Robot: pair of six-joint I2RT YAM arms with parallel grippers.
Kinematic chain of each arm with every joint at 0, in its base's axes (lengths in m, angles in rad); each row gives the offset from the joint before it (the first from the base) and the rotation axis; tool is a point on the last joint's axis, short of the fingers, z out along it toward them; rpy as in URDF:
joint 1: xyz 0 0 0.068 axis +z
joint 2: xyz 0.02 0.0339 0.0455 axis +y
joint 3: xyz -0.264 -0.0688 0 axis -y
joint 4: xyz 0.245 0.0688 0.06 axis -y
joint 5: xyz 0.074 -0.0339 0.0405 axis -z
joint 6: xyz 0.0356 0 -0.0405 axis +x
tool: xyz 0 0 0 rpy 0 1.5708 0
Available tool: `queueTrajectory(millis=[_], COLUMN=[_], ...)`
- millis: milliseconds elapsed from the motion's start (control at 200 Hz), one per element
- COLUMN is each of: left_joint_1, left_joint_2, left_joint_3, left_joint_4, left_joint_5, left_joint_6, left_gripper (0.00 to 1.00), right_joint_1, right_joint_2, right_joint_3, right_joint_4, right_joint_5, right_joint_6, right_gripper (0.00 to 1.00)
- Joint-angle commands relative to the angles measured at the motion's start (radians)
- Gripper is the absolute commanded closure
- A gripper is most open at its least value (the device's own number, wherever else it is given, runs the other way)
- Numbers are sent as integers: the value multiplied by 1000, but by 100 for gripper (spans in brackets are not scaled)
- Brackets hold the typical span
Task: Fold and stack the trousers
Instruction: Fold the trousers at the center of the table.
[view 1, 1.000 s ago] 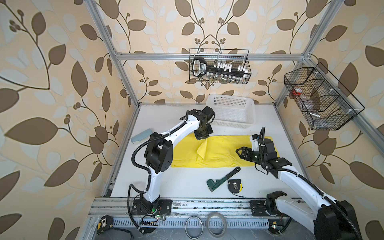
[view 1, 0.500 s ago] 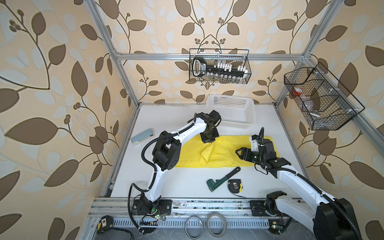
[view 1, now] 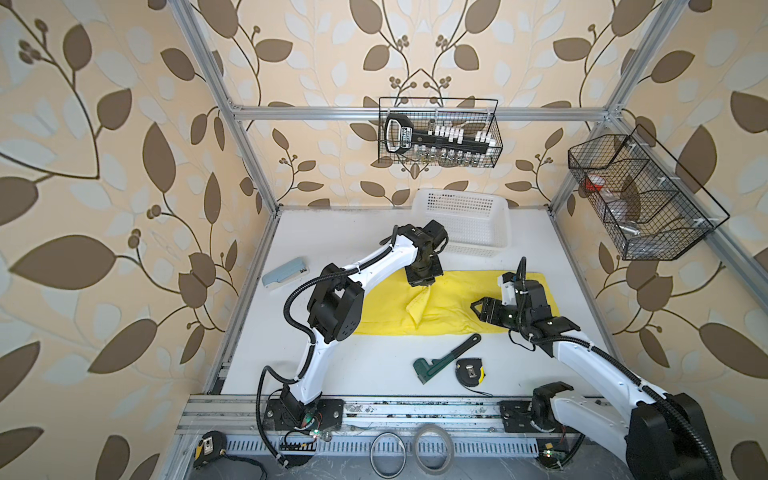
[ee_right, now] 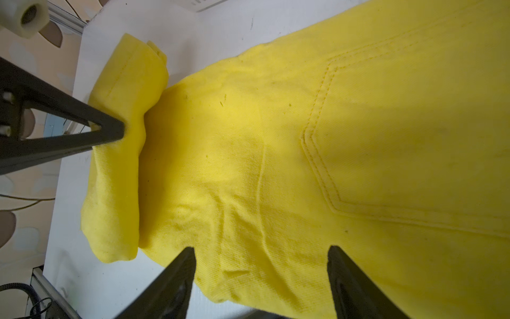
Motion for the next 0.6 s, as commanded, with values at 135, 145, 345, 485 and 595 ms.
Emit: queueTrajectory(millis=[135,145,345,485,595], left_joint_1=[-16,-17,-22,-22,-20], left_joint_2=[57,59,38,-35,-100], left_joint_3=[43,43,51,45,29], left_joint_4=[20,19,23,-3,-28], left_joint_5=[71,71,86,62,35], left_joint_6=[-7,-5,25,78,128], left_gripper=[92,90,71,57,52], right_joint_1=[-3,-3,-3,-5,-7], right_joint_2=[-22,-24,-32,-35,-41], right_joint_3=[-10,-10,-5,2,7], right_joint_4=[-10,-11,-10,-18,-29], right_joint_5=[-4,-4,-5,1,2], right_joint_6=[-11,-10,-8,-12,-16], right_gripper=[24,24,24,24,24])
